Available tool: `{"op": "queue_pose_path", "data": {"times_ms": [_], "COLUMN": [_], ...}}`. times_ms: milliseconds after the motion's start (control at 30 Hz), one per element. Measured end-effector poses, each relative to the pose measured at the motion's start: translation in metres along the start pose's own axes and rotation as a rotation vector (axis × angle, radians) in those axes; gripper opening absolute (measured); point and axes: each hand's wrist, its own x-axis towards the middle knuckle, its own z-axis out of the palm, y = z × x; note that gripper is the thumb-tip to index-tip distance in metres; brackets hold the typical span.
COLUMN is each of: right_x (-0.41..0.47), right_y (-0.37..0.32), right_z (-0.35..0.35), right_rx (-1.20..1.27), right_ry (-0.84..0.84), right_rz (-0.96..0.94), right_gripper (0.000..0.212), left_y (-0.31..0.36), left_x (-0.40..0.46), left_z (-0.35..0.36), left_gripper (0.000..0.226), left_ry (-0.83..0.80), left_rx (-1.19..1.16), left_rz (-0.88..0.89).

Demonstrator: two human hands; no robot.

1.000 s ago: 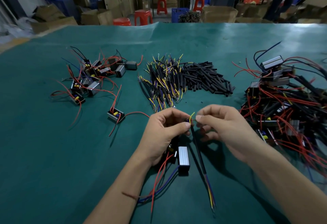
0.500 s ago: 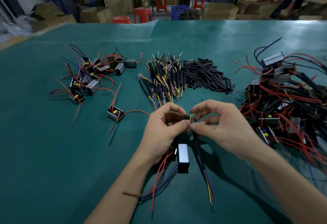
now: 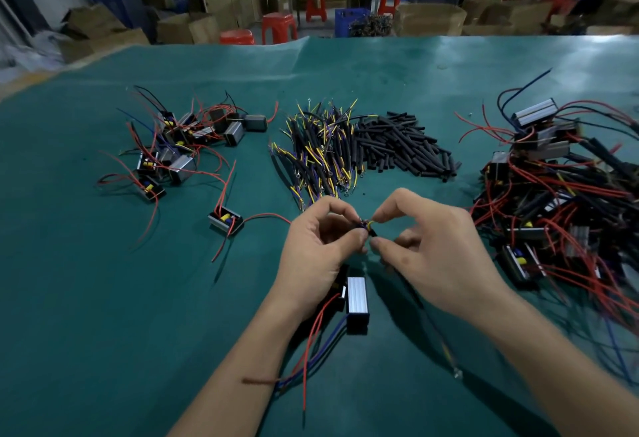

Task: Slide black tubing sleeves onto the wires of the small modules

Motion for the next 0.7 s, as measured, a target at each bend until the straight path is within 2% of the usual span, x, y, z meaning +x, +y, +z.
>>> {"op": "queue_pose_path", "data": {"times_ms": [200,300,533,700], "right_x": [0.009,0.013,0.016,0.017], "right_y": [0.007,0.012,0.017,0.018], "right_z": [-0.019,-0.034,-0.06,-0.071], "right_rx": [0.044,0.116,0.205,0.201], "right_ry": [0.005,-0.095,-0.275,-0.383], "right_rz": [0.037,0.097,0.162,0.187], "right_gripper": [0.02,0.02,0.02,0.021], "left_y": [0.001,0.004,0.016,0.025], "left_x": [-0.004,-0.007,-0.014,-0.014], "left_z": [0.0,-0.001,0.004,0.01], "left_gripper": [0.014,0.021,0.022,0.018], "left_ry": [0.056,0.067,-0.048,-0.192], "left_rx": [0.12,0.336,0.754,0.946], "left_rz": [0.035,0.142,0.453,0.617]}}
